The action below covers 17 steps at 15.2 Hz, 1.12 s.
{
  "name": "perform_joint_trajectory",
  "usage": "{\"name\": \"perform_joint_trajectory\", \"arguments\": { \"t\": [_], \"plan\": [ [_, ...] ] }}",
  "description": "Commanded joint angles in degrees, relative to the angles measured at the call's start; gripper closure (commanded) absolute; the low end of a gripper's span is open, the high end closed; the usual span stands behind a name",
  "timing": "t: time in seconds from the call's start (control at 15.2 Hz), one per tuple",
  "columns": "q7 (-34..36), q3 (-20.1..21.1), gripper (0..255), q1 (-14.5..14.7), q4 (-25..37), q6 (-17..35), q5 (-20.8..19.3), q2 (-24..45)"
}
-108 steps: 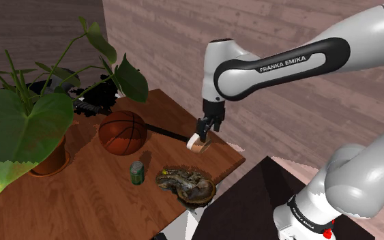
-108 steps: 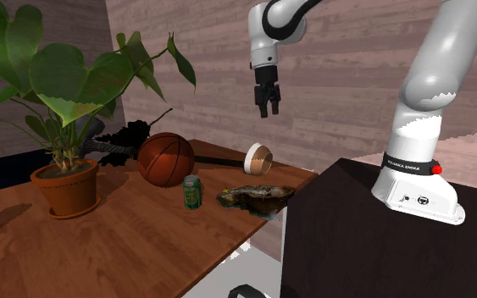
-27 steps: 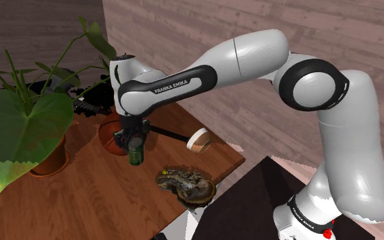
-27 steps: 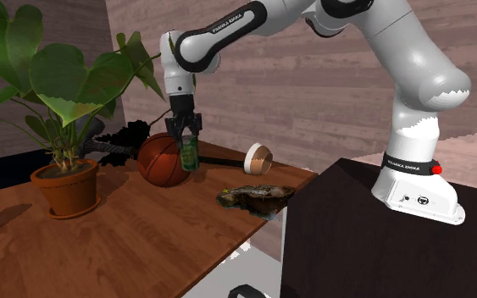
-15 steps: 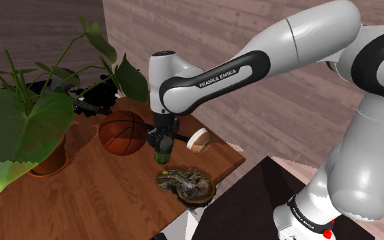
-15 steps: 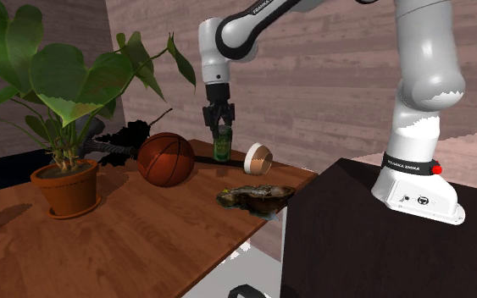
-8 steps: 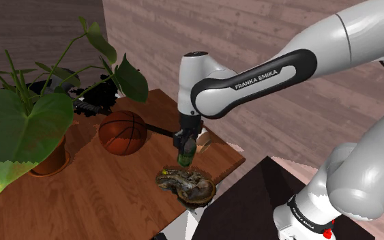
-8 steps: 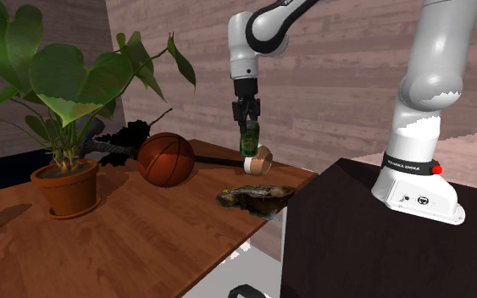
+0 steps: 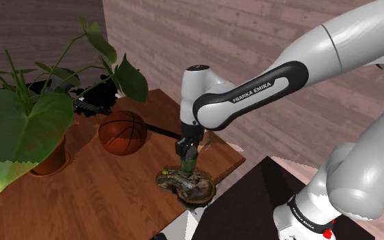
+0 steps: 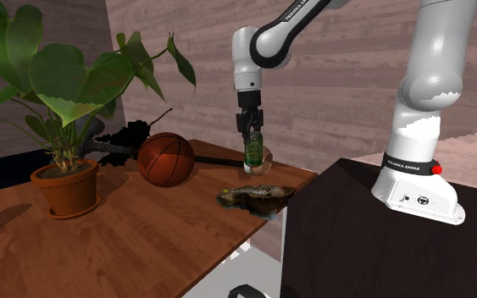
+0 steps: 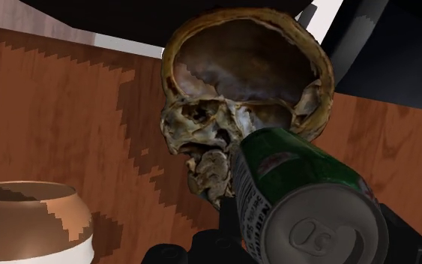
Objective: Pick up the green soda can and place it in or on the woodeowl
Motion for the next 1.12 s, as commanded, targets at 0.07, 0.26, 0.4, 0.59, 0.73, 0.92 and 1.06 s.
{"name": "perform_joint_trajectory", "arguments": {
  "t": [0.07,0.26,0.4,0.59,0.73,0.92,1.06],
  "plan": [
    [0.2,0.0,255,0.0,-0.6,2.4,-0.5,1.8],
    [0.5,-0.1,255,0.0,-1.2,4.7,-1.1,3.6],
    [0.8,-0.1,255,0.1,-1.5,6.3,-1.5,4.9],
    [1.2,-0.2,255,0.2,-1.9,8.6,-2.2,6.9],
    [1.4,-0.3,255,0.2,-2.0,9.9,-2.6,8.0],
    [1.4,-0.3,255,0.2,-2.0,9.9,-2.6,8.0],
    [1.4,-0.3,255,0.2,-2.0,9.9,-2.6,8.0]
  ]
}}
